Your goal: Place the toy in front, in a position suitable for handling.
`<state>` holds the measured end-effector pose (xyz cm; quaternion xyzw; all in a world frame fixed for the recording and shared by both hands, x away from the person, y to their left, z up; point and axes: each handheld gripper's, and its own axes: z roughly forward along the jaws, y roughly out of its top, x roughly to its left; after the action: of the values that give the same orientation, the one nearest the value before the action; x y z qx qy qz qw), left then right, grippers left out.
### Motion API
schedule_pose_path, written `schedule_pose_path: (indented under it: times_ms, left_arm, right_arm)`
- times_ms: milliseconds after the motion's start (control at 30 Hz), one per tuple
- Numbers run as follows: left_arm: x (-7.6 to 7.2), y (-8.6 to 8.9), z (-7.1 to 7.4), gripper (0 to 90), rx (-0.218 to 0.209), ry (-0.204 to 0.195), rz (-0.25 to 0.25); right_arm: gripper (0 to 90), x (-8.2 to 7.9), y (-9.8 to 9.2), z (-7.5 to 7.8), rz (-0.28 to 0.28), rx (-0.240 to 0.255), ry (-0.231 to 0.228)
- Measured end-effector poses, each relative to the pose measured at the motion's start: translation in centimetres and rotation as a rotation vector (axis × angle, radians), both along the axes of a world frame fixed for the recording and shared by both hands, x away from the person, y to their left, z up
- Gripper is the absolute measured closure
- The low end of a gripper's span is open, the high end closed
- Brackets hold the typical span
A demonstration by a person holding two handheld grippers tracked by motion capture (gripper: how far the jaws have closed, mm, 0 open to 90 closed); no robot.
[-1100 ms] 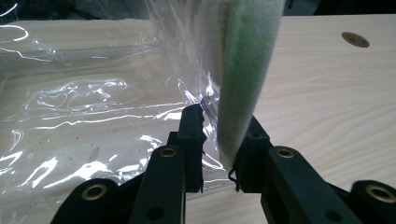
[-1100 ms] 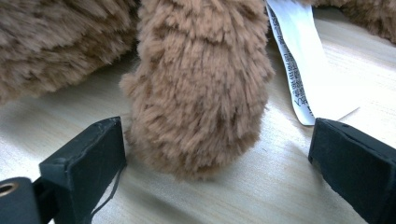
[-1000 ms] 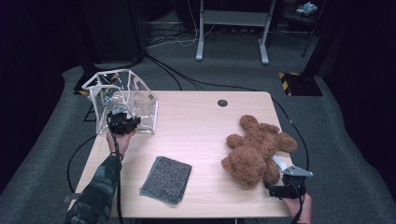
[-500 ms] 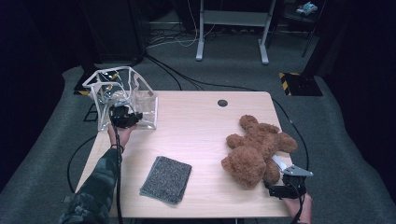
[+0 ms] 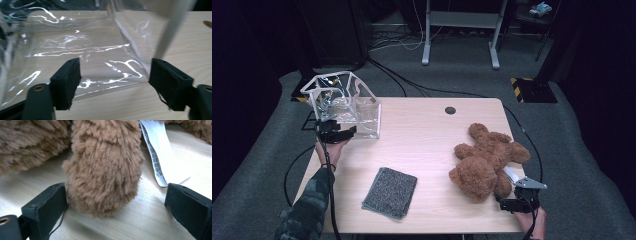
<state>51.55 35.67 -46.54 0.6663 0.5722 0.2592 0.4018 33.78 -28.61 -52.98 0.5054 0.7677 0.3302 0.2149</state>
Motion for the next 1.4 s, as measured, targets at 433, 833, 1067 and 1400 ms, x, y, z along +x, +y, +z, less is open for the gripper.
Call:
schedule_pose_path:
  times_ms: [433, 833, 1067, 1400]
  left_arm:
    - [2.0, 2.7, -3.8, 31.0, 0.068, 0.097, 0.065]
    - [5.2, 1.8, -3.2, 31.4, 0.034, 0.097, 0.08]
    - [6.3, 1.6, -3.4, 32.6, 0.055, 0.09, 0.099]
    - [7.6, 1.2, -3.3, 30.0, 0.067, 0.098, 0.112]
  right_arm:
    - [3.6, 0.0, 0.0, 0.0, -0.001, 0.002, 0.002]
    - [3.7, 0.0, 0.0, 0.0, 0.002, 0.001, 0.0]
    - [3.8, 0.0, 0.0, 0.0, 0.001, 0.004, 0.002]
    - [3.8, 0.0, 0.0, 0.0, 0.002, 0.003, 0.002]
